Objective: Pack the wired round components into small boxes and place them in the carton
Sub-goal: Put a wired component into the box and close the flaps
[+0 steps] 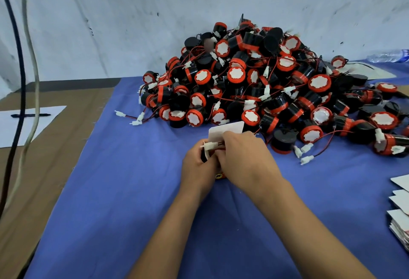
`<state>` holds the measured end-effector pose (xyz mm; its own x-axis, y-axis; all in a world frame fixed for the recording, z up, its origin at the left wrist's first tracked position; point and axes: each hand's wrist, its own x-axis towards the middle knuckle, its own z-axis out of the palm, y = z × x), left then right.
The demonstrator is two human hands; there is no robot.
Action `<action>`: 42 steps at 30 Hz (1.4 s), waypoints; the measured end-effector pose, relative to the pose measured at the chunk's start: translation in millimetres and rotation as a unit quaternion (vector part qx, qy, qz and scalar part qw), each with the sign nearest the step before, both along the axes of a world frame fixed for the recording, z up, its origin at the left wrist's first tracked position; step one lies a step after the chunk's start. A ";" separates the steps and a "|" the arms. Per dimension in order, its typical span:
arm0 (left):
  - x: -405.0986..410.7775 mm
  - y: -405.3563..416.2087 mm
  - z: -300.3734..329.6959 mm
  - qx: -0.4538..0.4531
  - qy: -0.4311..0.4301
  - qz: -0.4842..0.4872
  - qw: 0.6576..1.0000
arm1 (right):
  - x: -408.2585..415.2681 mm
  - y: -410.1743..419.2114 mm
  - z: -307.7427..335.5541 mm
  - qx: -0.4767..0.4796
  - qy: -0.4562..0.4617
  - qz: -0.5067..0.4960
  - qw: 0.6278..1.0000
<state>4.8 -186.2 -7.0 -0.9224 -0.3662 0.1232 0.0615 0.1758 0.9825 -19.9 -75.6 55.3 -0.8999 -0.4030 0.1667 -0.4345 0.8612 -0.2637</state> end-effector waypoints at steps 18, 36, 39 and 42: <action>0.0 0.0 0.2 -0.062 0.016 -0.046 0.997 | -23.3 -8.9 16.7 -0.024 -0.080 -0.079 0.993; -2.0 2.0 -4.6 -0.015 0.023 -0.049 0.998 | 5.9 11.2 26.2 0.028 0.035 -0.048 0.998; -2.6 2.9 -5.5 -0.004 0.017 -0.047 0.999 | 8.4 8.9 25.7 0.007 0.045 -0.069 0.997; -4.2 5.0 -5.3 -0.008 0.024 -0.039 0.999 | 14.0 2.2 22.7 -0.001 0.051 -0.071 0.996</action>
